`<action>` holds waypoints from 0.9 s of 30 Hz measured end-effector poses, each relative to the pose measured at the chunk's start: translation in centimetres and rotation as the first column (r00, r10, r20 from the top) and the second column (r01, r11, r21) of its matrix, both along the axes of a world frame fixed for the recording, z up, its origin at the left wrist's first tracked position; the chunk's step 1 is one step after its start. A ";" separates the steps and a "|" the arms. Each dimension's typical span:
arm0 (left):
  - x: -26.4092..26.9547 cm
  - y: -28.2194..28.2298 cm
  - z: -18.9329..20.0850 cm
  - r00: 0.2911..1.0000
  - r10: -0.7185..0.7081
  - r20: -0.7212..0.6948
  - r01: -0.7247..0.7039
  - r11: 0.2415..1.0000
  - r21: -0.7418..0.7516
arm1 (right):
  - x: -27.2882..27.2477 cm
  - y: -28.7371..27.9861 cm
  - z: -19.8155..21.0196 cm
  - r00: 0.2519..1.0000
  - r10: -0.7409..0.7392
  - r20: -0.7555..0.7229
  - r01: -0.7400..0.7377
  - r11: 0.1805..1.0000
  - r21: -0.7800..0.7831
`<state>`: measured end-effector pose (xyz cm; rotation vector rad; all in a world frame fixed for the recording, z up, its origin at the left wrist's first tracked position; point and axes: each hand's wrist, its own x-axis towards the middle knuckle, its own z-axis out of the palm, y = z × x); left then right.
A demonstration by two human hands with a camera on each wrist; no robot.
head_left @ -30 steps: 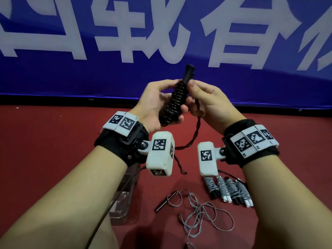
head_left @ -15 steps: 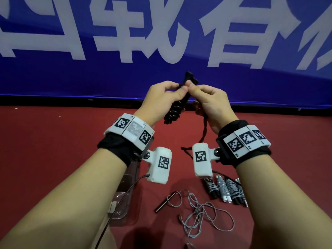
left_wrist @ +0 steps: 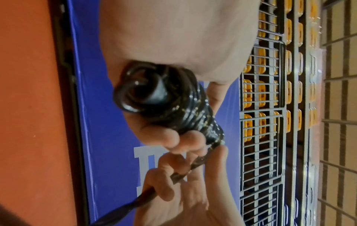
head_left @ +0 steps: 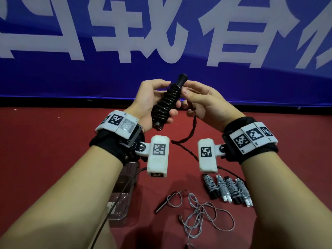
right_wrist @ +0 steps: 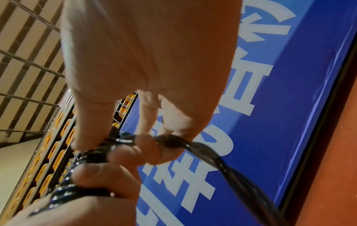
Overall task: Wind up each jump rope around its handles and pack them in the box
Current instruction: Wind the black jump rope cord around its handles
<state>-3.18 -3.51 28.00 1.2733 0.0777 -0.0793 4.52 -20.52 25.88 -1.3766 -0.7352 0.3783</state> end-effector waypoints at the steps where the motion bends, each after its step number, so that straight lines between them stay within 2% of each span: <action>1: -0.1 0.0 0.0 1.000 -0.030 -0.008 0.030 1.000 0.003 | -0.1 -0.1 0.0 0.999 0.040 0.004 -0.040 0.999 -0.018; 4: -0.2 0.3 0.3 0.993 -0.114 -0.001 0.114 0.993 0.043 | -0.3 -0.5 0.1 0.995 0.097 0.001 -0.097 0.995 0.025; 8: -0.4 0.3 0.8 0.990 -0.132 0.044 0.127 0.985 0.114 | -0.3 -0.5 0.2 0.999 0.042 -0.024 -0.039 0.994 0.103; 11: 0.3 -0.2 0.5 0.984 0.064 0.165 -0.105 0.961 0.255 | -0.3 -0.3 0.0 0.999 -0.038 -0.030 0.041 0.995 0.094; 13: 0.8 -0.3 0.1 0.937 0.199 0.286 -0.295 0.891 0.345 | -0.2 -0.1 -0.3 0.993 -0.116 -0.036 0.119 0.989 0.085; 16: 1.1 -0.2 -0.5 0.894 0.173 0.412 -0.345 0.855 0.389 | 0.0 0.0 -0.4 0.973 -0.226 -0.054 0.230 0.970 0.083; 17: 1.1 -0.1 -0.7 0.883 0.147 0.446 -0.356 0.829 0.431 | 0.1 0.0 -0.4 0.966 -0.253 -0.058 0.257 0.963 0.077; 19: 1.3 -0.1 -1.1 0.855 0.123 0.504 -0.421 0.732 0.536 | 0.2 -0.1 -0.3 0.953 -0.299 -0.058 0.301 0.953 0.037; 21: 1.5 -0.3 -1.4 0.832 0.151 0.534 -0.477 0.686 0.549 | 0.1 -0.1 -0.2 0.950 -0.310 -0.045 0.309 0.951 -0.022; 22: 1.5 -0.4 -1.6 0.819 0.171 0.547 -0.507 0.663 0.551 | 0.0 0.0 -0.1 0.953 -0.299 -0.039 0.297 0.954 -0.051; 25: 1.5 -0.5 -1.8 0.768 0.207 0.606 -0.615 0.503 0.607 | -0.5 0.3 0.1 0.973 -0.226 -0.043 0.220 0.969 -0.108; 27: 1.4 -0.5 -1.9 0.748 0.192 0.635 -0.646 0.431 0.630 | -0.6 0.2 0.3 0.976 -0.214 -0.048 0.207 0.972 -0.113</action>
